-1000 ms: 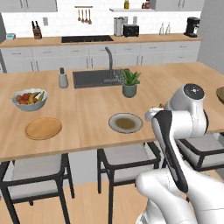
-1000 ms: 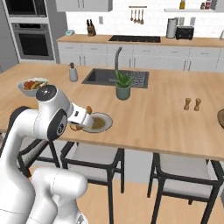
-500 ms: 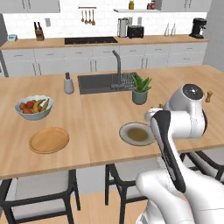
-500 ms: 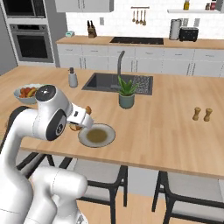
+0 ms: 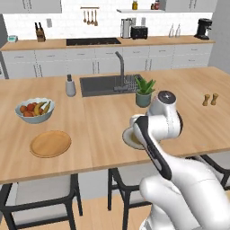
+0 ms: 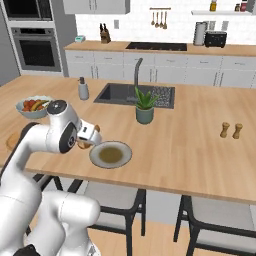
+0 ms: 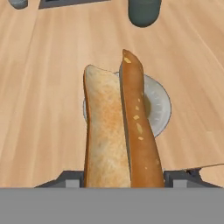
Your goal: Place one bun and one sausage from the bowl on each plate.
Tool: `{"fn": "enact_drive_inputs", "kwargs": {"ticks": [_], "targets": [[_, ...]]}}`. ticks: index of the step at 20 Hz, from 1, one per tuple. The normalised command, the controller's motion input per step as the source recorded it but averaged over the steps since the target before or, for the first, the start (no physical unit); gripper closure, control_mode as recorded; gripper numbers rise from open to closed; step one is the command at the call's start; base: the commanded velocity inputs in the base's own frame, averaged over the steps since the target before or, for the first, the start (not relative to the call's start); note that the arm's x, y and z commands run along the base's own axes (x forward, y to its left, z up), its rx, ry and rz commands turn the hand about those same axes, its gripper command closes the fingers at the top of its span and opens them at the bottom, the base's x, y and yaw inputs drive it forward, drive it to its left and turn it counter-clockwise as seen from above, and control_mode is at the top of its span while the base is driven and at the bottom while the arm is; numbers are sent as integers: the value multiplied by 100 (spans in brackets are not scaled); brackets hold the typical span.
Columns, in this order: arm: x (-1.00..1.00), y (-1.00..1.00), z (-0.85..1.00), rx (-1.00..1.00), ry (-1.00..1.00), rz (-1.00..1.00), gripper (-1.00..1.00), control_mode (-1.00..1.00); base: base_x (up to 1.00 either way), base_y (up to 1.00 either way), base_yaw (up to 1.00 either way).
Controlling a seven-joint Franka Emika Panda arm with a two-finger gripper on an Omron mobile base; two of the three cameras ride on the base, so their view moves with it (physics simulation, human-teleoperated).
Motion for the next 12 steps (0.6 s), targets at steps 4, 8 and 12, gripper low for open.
{"fn": "enact_drive_inputs", "kwargs": {"ticks": [4, 8, 12], "targets": [[86, 21, -56, 0, 11, 0, 100, -100, 0, 0, 0], [59, 0, -54, 0, 1, 1, 100, -100, 0, 0, 0], [26, 0, -56, 0, 0, 4, 100, -100, 0, 0, 0]]}}
